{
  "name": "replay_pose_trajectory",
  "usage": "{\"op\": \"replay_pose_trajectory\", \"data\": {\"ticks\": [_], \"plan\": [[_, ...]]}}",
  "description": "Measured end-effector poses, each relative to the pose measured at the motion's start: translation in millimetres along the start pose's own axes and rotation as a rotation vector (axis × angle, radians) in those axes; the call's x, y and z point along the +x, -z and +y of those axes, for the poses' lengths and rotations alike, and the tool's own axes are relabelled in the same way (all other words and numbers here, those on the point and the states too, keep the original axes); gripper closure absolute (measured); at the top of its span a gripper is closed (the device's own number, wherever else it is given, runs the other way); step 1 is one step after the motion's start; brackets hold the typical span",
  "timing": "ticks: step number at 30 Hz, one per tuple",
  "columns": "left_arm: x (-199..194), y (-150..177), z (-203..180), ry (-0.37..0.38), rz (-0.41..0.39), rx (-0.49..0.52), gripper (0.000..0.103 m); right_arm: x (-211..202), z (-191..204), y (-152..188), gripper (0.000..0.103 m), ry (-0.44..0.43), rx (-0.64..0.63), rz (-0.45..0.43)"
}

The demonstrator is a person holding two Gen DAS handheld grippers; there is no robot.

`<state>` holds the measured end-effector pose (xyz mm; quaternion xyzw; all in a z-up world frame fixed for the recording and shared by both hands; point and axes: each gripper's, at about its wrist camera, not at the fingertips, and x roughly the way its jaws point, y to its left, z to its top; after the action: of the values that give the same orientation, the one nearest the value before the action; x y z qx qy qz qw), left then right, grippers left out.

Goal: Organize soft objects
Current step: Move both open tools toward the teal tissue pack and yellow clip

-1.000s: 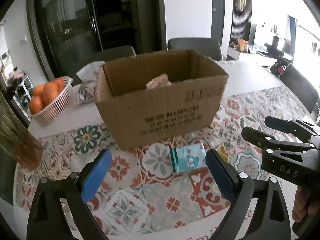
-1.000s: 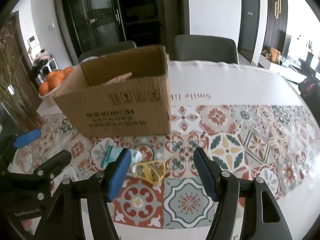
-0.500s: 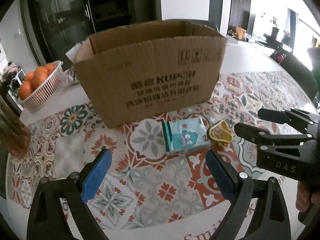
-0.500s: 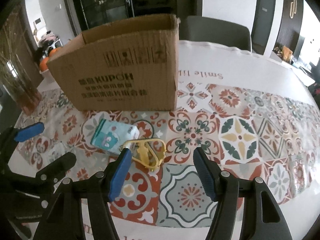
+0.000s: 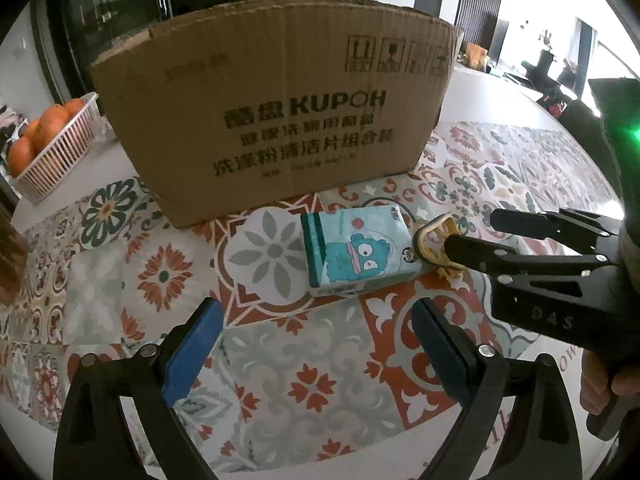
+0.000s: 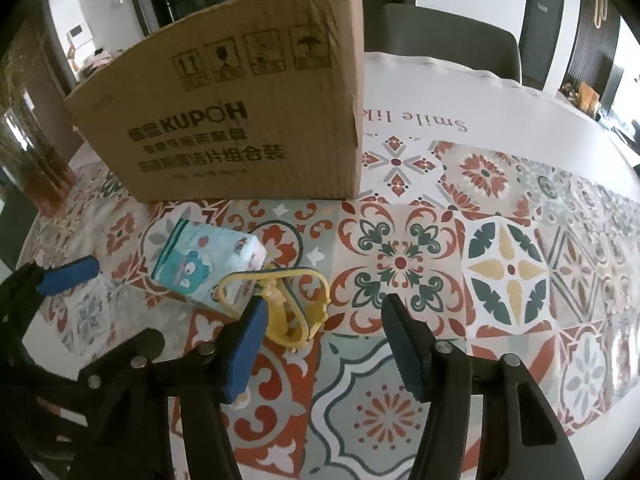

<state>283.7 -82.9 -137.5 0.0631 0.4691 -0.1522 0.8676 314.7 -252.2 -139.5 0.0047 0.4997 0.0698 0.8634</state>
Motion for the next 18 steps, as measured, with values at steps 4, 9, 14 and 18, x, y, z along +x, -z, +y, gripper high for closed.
{"op": "replay_pose_trajectory", "data": {"ticks": [4, 9, 14, 18], "plan": [[4.7, 0.4, -2.2, 0.011, 0.002, 0.007, 0.007, 7.8, -3.7, 0.3, 0.045, -0.009, 0.011, 0.004], [9.2, 1.3, -2.1, 0.021, 0.009, 0.0, 0.007, 15.2, -5.1, -1.7, 0.049, -0.016, 0.017, 0.004], [11.9, -0.5, -1.1, 0.035, 0.008, -0.003, 0.007, 20.6, -3.7, -3.2, 0.049, -0.013, 0.024, -0.003], [15.2, -1.7, 1.2, 0.04, 0.017, -0.013, 0.007, 22.1, -3.4, -5.7, 0.055, -0.025, 0.034, -0.014]]}}
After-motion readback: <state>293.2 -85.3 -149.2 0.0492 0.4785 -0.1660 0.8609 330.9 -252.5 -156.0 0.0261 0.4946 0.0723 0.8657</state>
